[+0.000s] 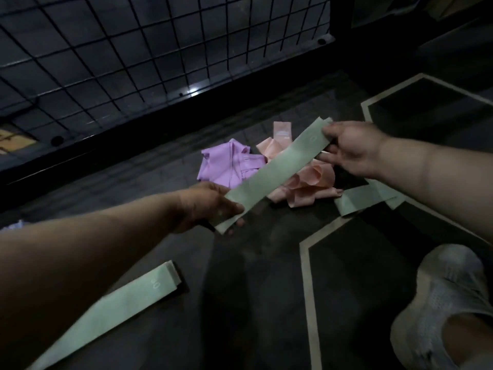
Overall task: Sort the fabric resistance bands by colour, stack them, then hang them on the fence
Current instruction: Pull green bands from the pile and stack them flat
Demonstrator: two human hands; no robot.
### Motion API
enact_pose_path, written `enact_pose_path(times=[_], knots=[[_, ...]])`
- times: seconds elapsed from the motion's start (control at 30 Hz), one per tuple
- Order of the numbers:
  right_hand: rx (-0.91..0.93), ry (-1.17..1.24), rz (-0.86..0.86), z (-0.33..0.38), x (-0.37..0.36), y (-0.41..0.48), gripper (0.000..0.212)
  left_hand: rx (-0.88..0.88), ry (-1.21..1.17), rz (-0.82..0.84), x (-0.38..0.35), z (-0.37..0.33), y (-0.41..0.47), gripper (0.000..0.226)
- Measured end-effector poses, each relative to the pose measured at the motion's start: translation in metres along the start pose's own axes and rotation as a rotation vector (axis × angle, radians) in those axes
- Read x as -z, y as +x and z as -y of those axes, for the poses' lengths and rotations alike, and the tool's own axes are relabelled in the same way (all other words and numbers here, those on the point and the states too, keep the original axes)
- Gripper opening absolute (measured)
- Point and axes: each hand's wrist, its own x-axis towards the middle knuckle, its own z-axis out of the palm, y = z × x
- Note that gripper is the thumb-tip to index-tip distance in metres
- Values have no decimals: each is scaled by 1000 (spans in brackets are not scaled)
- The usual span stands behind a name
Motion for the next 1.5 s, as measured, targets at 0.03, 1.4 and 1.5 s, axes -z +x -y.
enact_pose_path(times=[0.03, 1.4, 1.5], knots=[[0, -36, 6, -3, -9, -7, 19, -7, 40, -33, 13, 3, -9, 16], [200, -1170, 370, -197, -226, -127, 24, 309, 244, -858, 121, 281, -216, 25], [198, -1244, 370, -203, -227, -131, 32, 328, 364, -859, 117, 284, -218, 29]])
